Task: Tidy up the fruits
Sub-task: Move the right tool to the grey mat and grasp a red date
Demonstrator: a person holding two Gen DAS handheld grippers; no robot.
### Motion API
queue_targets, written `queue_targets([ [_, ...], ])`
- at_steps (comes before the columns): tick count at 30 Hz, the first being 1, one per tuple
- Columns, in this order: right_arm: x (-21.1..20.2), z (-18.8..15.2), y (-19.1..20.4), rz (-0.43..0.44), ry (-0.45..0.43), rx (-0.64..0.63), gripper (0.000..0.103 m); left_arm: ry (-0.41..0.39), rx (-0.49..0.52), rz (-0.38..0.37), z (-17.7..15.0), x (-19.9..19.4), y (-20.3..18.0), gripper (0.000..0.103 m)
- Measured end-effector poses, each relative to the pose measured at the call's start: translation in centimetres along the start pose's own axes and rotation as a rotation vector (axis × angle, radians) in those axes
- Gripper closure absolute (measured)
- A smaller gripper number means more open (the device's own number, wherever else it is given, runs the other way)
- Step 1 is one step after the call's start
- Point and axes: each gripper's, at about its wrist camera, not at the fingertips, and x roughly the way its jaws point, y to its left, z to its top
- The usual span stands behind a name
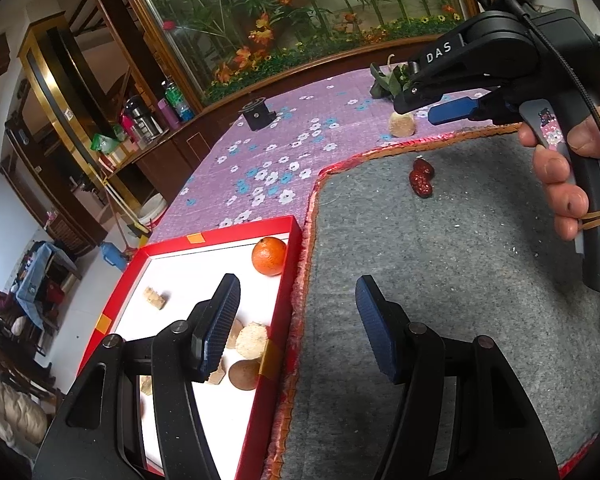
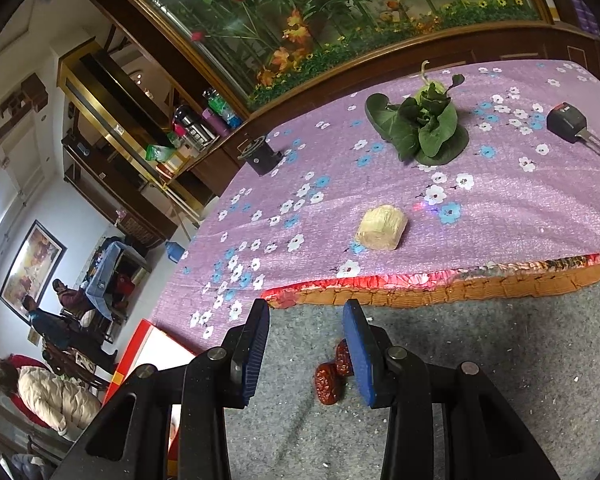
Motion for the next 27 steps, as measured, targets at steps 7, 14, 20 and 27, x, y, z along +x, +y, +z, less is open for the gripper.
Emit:
queue_targets([
  [7, 0.0, 0.7, -0.9, 0.016, 0.039, -0.008, 0.066, 0.019, -0.013, -0.044, 1.4, 1.7, 0.1, 0.042],
  [14, 0.5, 1.9, -3.8, 0.114, 0.173, 0.043, 0.066, 0.046, -0.071, -0.133, 4.6, 5.0, -0.7, 0.042],
  [20, 0.5, 2.3, -5.9, 0.139, 0.201, 0.152, 0.066, 0.055, -0.055, -0.222, 7.4, 6.7, -3.8, 0.042],
  [27, 1.1, 2.2, -5.6, 0.120, 0.223, 0.164, 0.066, 0.121, -0.066, -0.302, 8.9, 9.2, -6.7, 0.043],
])
